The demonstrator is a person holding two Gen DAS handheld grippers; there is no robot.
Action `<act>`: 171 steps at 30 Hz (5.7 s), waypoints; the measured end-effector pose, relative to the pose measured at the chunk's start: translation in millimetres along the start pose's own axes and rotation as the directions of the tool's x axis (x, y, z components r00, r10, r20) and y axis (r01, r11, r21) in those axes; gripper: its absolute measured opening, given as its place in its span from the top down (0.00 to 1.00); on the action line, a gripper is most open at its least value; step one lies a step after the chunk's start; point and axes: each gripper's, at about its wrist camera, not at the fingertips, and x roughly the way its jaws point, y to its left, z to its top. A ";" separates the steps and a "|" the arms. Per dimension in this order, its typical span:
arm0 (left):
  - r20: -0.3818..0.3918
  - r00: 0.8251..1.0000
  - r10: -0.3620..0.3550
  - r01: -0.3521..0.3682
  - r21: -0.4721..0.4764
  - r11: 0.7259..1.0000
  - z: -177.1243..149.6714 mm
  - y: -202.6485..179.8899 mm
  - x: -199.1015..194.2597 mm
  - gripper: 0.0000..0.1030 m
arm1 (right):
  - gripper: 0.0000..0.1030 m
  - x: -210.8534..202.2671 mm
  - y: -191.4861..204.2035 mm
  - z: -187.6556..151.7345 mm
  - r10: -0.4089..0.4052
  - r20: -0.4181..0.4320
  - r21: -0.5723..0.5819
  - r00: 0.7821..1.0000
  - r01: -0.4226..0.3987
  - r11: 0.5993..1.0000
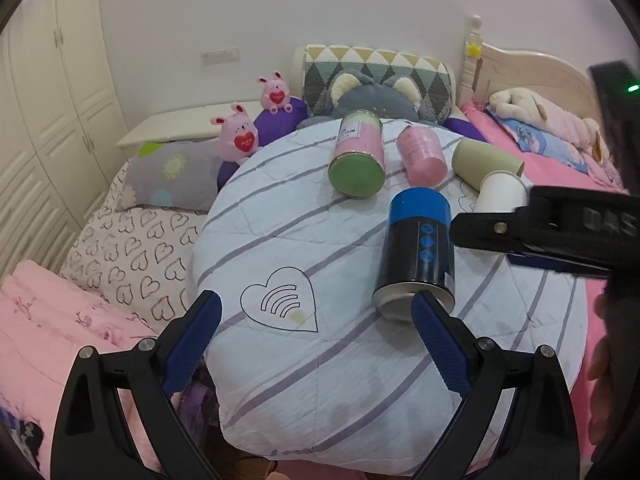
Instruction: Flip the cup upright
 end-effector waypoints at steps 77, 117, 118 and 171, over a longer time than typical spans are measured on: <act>-0.150 0.969 -0.198 0.194 -0.037 0.980 39.8 1.7 86.2 0.05 | 0.23 103.4 16.4 80.5 -0.051 -0.106 -0.199 0.993 0.029 0.980; -0.167 0.973 -0.160 0.175 0.080 0.981 -14.4 -45.3 39.7 0.05 | 0.32 -3.1 24.4 -41.1 0.071 0.266 -0.473 0.961 0.066 0.878; -0.166 0.973 -0.158 0.173 0.082 0.982 -14.5 -46.6 38.6 0.05 | 0.32 -4.0 24.9 -42.5 0.069 0.269 -0.477 0.961 0.071 0.876; 0.203 0.979 -0.004 0.001 0.015 1.000 -11.0 -113.3 -92.4 0.02 | 0.20 -163.1 -49.0 -59.6 -0.090 0.452 -0.323 0.888 0.257 0.911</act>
